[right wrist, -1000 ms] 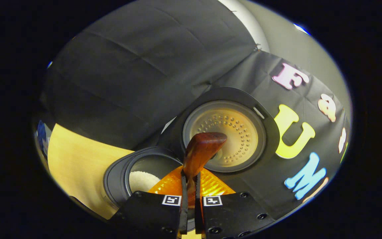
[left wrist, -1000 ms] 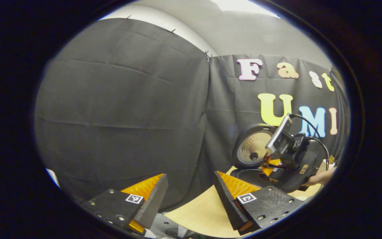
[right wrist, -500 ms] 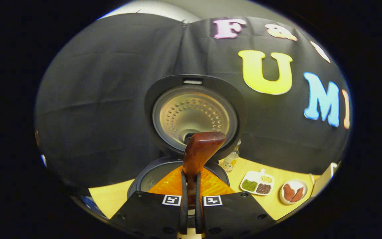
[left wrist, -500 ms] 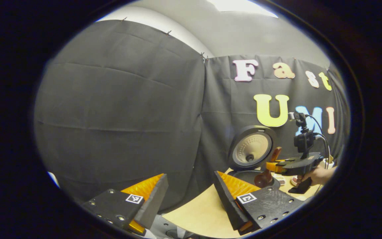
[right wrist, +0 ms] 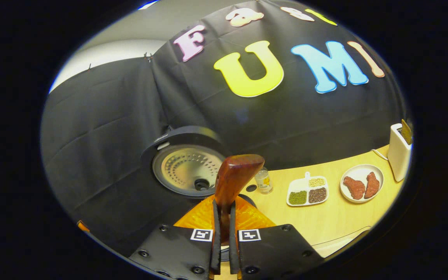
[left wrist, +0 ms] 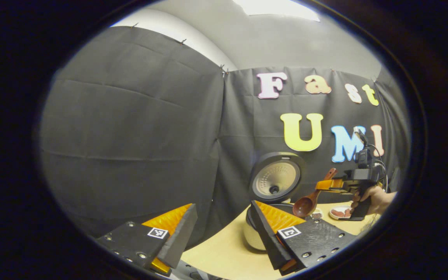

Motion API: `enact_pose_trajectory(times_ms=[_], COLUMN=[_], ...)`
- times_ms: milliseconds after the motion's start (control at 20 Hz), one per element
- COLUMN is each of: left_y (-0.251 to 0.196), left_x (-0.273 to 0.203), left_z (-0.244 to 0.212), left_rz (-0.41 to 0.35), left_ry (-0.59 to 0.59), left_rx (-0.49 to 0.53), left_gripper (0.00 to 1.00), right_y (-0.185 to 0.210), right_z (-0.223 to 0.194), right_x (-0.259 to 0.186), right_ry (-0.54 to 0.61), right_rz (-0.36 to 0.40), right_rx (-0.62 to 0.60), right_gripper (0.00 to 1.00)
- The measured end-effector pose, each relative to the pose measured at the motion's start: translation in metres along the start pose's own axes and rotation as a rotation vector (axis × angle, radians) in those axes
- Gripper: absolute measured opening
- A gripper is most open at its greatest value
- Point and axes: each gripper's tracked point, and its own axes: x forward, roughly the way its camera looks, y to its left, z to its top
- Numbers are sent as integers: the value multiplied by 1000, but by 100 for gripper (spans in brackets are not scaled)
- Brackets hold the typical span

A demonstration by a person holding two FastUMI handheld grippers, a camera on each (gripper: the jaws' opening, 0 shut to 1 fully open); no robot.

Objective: Close the left gripper, press the button to open the rice cooker; take a wooden spoon from the chopstick holder with the right hand, scoop a spoonful of rice and pour it into the rice cooker, then put the wooden spoon back into the chopstick holder.

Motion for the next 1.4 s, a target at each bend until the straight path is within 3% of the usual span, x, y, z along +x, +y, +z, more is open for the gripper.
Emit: enact_pose_trajectory(times_ms=[300,800,1100,1400], left_y=[-52,-152,-208,-246], left_x=[3,-1,-11,-29], left_z=[9,18,22,16], left_rz=[-94,-243,-327,-382], left_ry=[-21,-41,-46,-37], left_rx=[-1,-11,-9,7], left_gripper=[87,85,85,87], right_y=[-58,-184,-254,-299], right_z=[39,75,75,44], right_x=[-53,-156,-222,-271], right_ry=[-79,-170,-200,-174], right_rz=[-87,-303,-431,-539], right_rx=[31,54,71,92], right_gripper=[10,10,10,10])
